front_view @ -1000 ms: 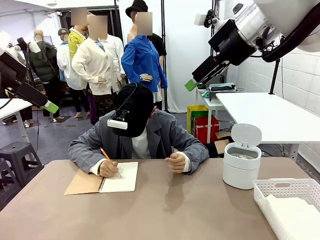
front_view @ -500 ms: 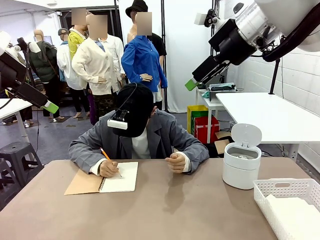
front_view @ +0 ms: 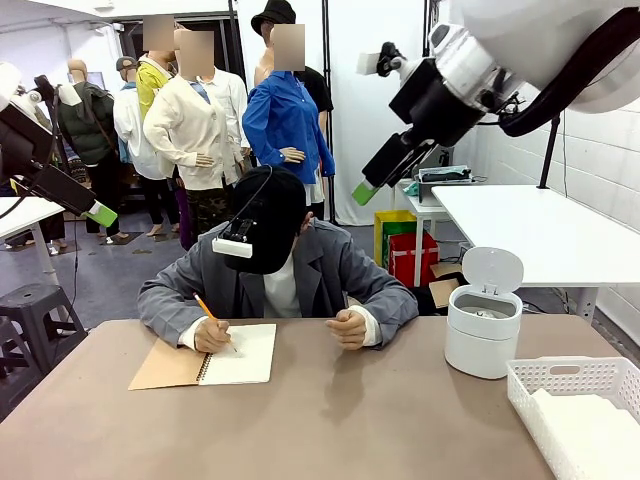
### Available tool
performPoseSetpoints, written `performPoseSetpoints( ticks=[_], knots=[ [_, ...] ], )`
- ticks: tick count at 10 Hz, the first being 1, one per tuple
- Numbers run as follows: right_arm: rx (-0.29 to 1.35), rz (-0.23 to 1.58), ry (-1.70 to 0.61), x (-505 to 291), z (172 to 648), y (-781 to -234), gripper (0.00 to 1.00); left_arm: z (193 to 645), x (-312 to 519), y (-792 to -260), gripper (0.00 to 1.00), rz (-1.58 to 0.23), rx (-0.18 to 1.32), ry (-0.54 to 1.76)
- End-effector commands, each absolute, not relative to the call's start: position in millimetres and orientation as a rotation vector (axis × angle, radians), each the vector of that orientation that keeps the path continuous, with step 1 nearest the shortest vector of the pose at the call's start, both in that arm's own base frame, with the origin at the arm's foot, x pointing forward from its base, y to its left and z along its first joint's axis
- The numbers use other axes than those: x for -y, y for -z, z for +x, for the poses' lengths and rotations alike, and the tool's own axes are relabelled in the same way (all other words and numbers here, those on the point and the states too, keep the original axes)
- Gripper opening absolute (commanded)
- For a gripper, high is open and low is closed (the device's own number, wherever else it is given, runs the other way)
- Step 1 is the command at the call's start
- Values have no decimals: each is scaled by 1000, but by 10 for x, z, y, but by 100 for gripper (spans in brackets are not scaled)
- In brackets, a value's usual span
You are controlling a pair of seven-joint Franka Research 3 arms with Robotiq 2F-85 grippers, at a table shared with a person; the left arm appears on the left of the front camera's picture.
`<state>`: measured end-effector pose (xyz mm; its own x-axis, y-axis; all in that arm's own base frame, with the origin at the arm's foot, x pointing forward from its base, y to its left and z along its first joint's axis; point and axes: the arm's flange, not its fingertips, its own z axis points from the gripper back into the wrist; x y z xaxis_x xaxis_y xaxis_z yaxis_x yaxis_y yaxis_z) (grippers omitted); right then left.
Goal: Sort the paper based on its condition.
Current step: If a person hands you a paper, place it in the Organizing basket , and if it's crumpled, put it in the Trash can.
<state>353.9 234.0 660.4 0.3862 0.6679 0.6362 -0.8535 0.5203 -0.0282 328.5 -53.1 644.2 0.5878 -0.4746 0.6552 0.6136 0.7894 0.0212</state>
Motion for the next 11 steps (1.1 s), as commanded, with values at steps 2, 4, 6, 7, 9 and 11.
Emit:
performPoseSetpoints(
  ticks=[2,4,6,7,9,11],
  knots=[
    [607,190,-981,-2470,3573,-6577,100,3283,523,-6442,100,-215,696,642],
    [612,123,-959,-2481,3593,-6504,100,3283,523,-6442,100,-215,696,642],
    [623,143,-955,-2534,3616,-6450,100,3283,523,-6442,100,-215,696,642],
    [638,180,-947,-2511,3620,-6467,100,3283,523,-6442,100,-215,696,642],
    [609,144,-982,-2453,3589,-6476,100,3283,523,-6442,100,-215,696,642],
    [609,144,-982,-2453,3589,-6476,100,3283,523,-6442,100,-215,696,642]
  ],
)
